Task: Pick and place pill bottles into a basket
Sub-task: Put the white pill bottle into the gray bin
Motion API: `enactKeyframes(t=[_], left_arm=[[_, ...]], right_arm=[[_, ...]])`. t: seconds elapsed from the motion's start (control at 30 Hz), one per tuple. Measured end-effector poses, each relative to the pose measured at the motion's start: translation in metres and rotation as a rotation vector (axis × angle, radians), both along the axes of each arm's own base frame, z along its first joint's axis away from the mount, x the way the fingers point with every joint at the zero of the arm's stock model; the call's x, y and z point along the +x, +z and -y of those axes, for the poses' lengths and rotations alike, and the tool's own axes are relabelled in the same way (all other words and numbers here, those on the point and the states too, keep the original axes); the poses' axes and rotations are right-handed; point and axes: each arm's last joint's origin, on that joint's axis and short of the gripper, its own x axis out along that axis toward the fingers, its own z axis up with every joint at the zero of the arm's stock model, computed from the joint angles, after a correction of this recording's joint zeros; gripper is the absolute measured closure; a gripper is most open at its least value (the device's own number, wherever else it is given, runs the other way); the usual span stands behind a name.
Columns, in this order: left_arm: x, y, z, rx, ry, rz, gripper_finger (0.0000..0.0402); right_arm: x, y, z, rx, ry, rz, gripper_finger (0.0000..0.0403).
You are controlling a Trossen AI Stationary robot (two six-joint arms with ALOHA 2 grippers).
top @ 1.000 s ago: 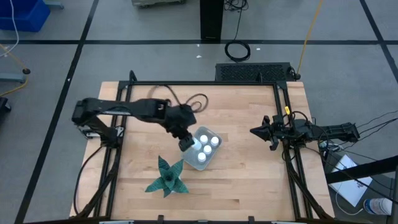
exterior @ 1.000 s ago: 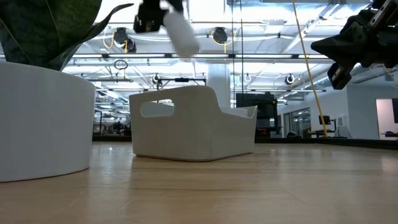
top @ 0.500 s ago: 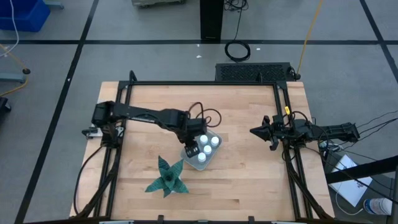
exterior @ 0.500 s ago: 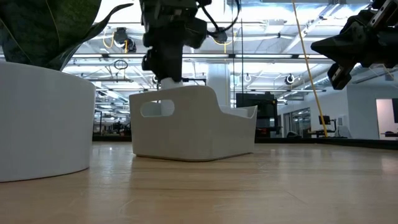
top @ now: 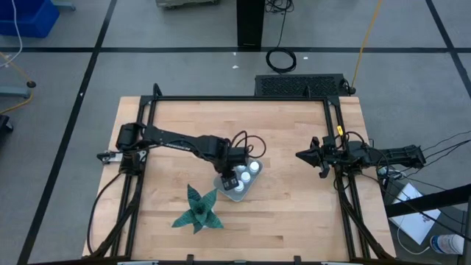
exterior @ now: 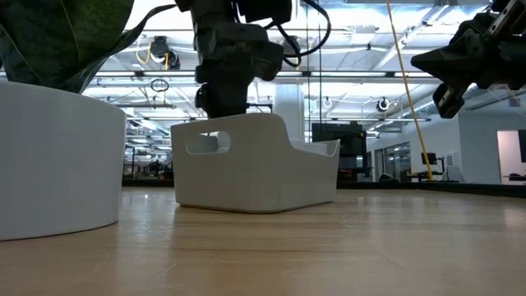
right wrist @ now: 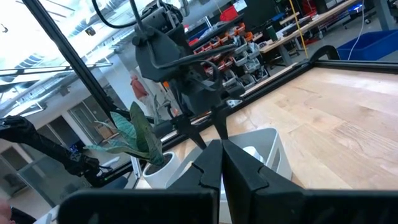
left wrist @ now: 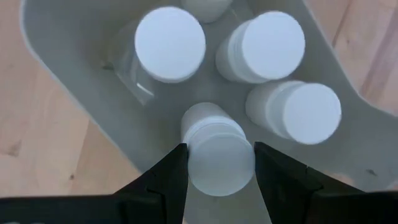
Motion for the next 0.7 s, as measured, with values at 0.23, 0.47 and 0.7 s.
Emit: enactKeyframes(t=[0.23,0.47,0.7], left_arm=[[0.003,-0.006,0.000,0.002,-0.043,0.000,0.0229],[0.006,-0.011,0.000,-0.006,0.001,0.000,0.0229],[0.008,-0.011,0.000,-0.020,0.019,0.010,0.0207]], right_arm=[[0.000,0.000,0.000,0.000,0.000,0.000,0.0399],[0.000,0.000,0.000,0.000,0.000,-0.001,0.0398],[0.000,0.000,0.000,0.000,0.000,0.000,0.0399]])
